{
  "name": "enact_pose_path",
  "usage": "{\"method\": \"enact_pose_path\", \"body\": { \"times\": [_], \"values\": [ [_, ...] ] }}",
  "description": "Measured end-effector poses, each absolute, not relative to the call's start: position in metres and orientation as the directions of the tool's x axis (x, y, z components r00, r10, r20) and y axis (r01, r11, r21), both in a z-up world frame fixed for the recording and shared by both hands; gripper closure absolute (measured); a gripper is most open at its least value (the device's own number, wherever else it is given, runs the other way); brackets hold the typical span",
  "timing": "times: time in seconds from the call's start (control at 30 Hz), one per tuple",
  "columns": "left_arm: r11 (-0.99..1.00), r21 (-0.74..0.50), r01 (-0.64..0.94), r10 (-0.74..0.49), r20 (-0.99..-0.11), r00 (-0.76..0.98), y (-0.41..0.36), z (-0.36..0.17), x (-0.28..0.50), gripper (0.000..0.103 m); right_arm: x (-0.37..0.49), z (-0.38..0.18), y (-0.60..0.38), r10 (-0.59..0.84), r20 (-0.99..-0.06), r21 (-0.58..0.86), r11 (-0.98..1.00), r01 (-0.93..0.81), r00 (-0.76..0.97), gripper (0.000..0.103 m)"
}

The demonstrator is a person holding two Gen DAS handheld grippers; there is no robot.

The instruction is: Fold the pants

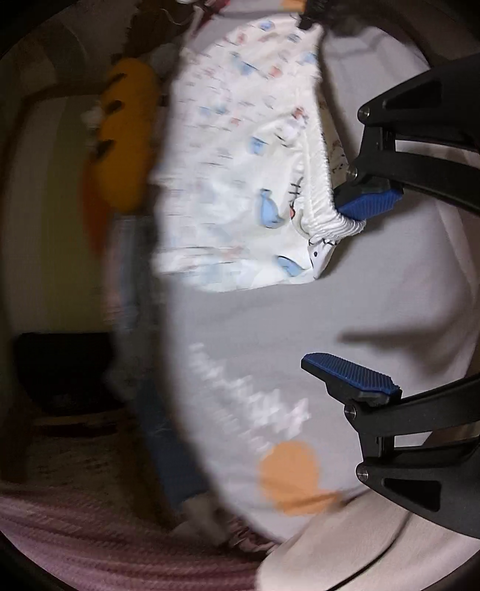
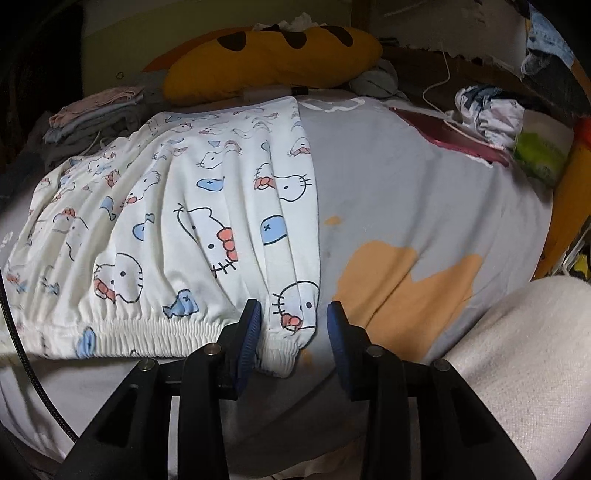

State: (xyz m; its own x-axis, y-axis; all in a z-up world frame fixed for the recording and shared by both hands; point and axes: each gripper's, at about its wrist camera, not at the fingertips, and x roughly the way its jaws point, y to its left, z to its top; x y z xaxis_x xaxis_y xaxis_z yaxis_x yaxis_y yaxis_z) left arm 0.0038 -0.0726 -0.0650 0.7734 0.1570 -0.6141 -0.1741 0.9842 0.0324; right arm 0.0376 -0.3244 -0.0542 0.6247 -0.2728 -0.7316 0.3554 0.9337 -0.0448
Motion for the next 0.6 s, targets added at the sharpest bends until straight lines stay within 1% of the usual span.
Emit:
{"method": "enact_pose_path", "body": {
  "times": [0.03, 0.07, 0.1, 0.2, 0.23, 0.37, 0.43, 0.6],
  "values": [
    [0.985, -0.006, -0.173, 0.125, -0.668, 0.734, -0.068, -0.075, 0.012, 0.036, 0.038, -0.054, -0.325, -0.272, -0.733, -0.043, 0.933, 0.357, 0.623, 0.066],
    [0.982, -0.047, -0.181, 0.100, -0.683, 0.723, -0.063, -0.079, 0.013, 0.036, 0.038, -0.054, -0.324, -0.275, -0.733, -0.046, 0.933, 0.357, 0.622, 0.066],
    [0.982, -0.062, -0.179, 0.092, -0.672, 0.735, -0.061, -0.078, 0.012, 0.036, 0.038, -0.054, -0.323, -0.278, -0.732, -0.051, 0.933, 0.357, 0.622, 0.066],
    [0.990, 0.012, -0.141, 0.115, -0.645, 0.755, -0.071, -0.076, 0.009, 0.036, 0.038, -0.055, -0.323, -0.283, -0.730, -0.058, 0.932, 0.357, 0.622, 0.066],
    [0.991, 0.015, -0.134, 0.112, -0.648, 0.754, -0.071, -0.077, 0.010, 0.036, 0.038, -0.054, -0.324, -0.278, -0.731, -0.051, 0.933, 0.357, 0.623, 0.066],
    [0.995, -0.055, -0.079, 0.021, -0.679, 0.734, -0.063, -0.066, 0.008, 0.035, 0.034, -0.052, -0.330, -0.232, -0.735, 0.011, 0.936, 0.353, 0.637, 0.066],
    [0.997, -0.063, -0.035, -0.018, -0.689, 0.725, -0.060, -0.057, 0.006, 0.032, 0.031, -0.049, -0.330, -0.224, -0.732, 0.013, 0.940, 0.342, 0.644, 0.066],
    [0.994, -0.102, 0.048, -0.107, -0.732, 0.673, -0.044, -0.041, 0.005, 0.031, 0.019, -0.024, -0.306, -0.266, -0.661, -0.097, 0.958, 0.272, 0.701, 0.066]
  ]
}}
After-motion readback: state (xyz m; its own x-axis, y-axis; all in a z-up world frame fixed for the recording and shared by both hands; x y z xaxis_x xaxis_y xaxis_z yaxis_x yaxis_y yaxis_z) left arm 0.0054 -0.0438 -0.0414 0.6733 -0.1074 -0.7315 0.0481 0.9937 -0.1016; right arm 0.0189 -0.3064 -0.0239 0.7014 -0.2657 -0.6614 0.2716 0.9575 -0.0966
